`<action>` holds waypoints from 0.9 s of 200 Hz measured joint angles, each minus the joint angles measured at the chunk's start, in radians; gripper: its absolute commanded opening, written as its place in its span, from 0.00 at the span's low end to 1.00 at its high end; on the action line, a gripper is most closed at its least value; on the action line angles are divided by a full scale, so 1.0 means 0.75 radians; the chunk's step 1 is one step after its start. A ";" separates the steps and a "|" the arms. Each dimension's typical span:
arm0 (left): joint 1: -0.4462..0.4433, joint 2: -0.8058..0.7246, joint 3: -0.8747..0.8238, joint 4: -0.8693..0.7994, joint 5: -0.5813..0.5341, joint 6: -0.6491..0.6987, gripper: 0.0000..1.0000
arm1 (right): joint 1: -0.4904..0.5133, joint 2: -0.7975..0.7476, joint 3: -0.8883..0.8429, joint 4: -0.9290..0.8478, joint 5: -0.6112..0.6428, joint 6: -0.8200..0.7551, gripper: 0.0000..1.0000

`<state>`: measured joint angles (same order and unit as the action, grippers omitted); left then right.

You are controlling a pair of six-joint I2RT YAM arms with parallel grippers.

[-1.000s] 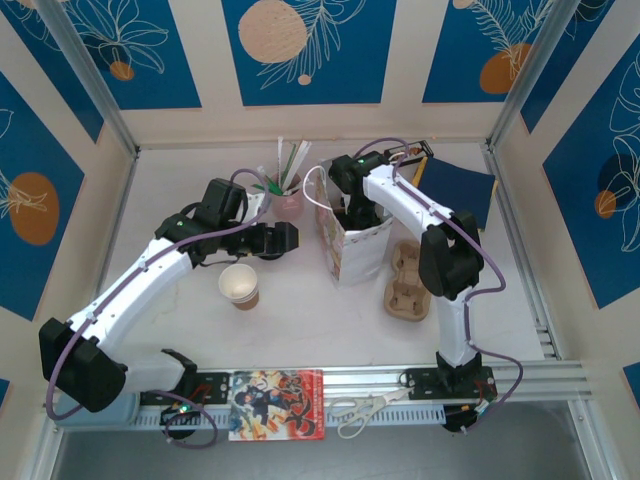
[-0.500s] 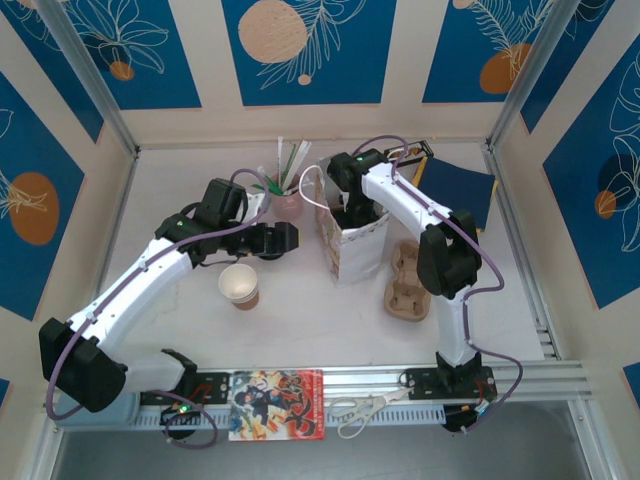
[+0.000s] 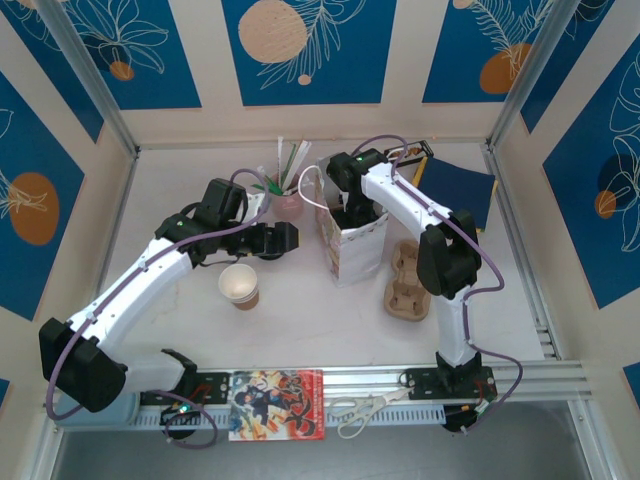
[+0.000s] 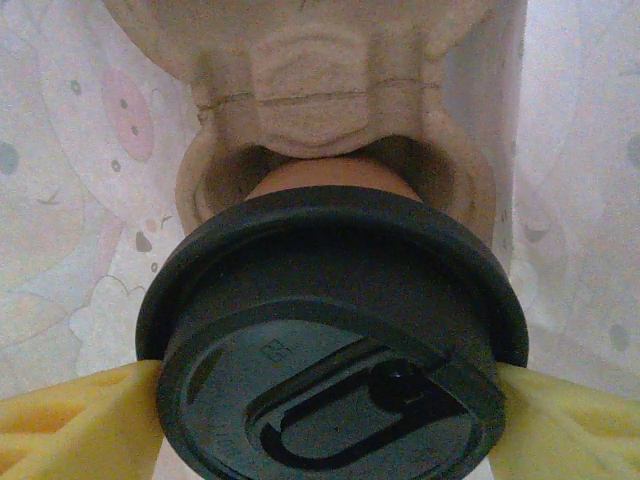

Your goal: Pack the takeout coffee

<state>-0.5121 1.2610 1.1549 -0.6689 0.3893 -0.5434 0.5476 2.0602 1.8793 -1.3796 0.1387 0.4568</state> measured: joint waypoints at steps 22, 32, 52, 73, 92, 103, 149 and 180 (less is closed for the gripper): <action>0.000 0.000 0.000 0.000 0.001 0.000 1.00 | 0.000 0.000 0.000 0.000 0.000 0.000 0.80; 0.000 0.000 0.000 0.000 0.001 0.000 1.00 | 0.000 0.000 0.000 0.000 0.000 0.000 0.80; 0.000 0.000 0.000 0.000 0.001 0.000 1.00 | 0.000 0.000 0.000 0.000 -0.001 0.000 0.80; 0.000 0.000 0.000 0.000 0.001 0.000 1.00 | 0.000 0.000 0.000 0.000 0.000 0.000 0.80; 0.000 0.000 0.000 0.000 0.000 0.000 1.00 | 0.000 0.000 0.000 0.000 0.001 0.000 0.80; 0.000 0.000 0.000 0.000 0.001 0.000 1.00 | 0.000 0.000 0.000 0.000 0.001 0.000 0.81; 0.000 0.000 0.000 0.000 0.001 0.000 1.00 | 0.000 0.000 0.000 -0.001 0.005 0.000 0.82; 0.000 0.000 0.000 0.000 0.000 0.000 1.00 | 0.000 0.000 0.000 -0.001 0.007 0.000 0.83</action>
<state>-0.5121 1.2610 1.1549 -0.6689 0.3893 -0.5434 0.5476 2.0602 1.8793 -1.3800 0.1436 0.4568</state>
